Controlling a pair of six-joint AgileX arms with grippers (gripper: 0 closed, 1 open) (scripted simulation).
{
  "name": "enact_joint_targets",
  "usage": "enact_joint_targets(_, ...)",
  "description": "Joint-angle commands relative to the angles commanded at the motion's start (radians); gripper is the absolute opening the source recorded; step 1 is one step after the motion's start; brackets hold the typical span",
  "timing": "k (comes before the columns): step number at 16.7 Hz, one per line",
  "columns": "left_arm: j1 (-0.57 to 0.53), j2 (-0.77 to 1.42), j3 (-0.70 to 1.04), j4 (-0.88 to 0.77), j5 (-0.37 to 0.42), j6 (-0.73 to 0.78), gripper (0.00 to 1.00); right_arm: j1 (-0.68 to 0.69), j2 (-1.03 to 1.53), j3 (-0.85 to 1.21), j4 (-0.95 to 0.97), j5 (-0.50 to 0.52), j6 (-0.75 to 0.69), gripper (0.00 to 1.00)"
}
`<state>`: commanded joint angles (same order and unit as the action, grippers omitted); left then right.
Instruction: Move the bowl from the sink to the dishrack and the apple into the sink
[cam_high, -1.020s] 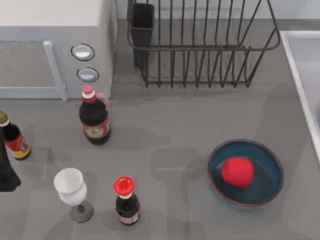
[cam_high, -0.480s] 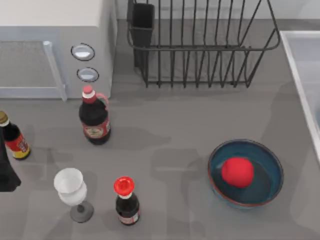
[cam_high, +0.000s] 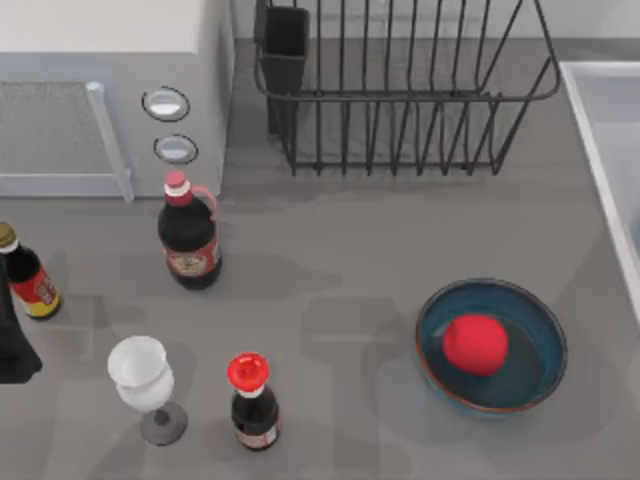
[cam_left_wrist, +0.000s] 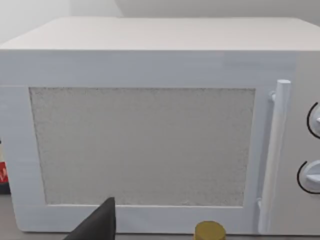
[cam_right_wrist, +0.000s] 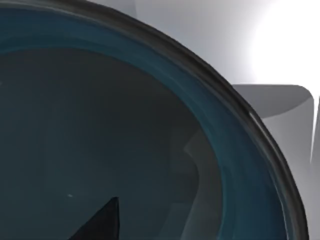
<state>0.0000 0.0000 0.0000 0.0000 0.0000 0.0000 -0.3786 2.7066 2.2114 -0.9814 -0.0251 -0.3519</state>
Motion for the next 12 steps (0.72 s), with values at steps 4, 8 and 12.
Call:
enact_joint_targets(4,0.000,0.000,0.000,0.000,0.000,0.000,1.00,0.000,0.001,-0.001,0.001,0.000,0.000,0.92)
enact_joint_targets(8,0.000,0.000,0.000,0.000,0.000,0.000,1.00,0.000,0.001,-0.001,0.001,0.000,0.000,0.62)
enact_joint_targets(12,0.000,0.000,0.000,0.000,0.000,0.000,1.00,0.000,0.001,-0.001,0.001,0.000,0.000,0.32)
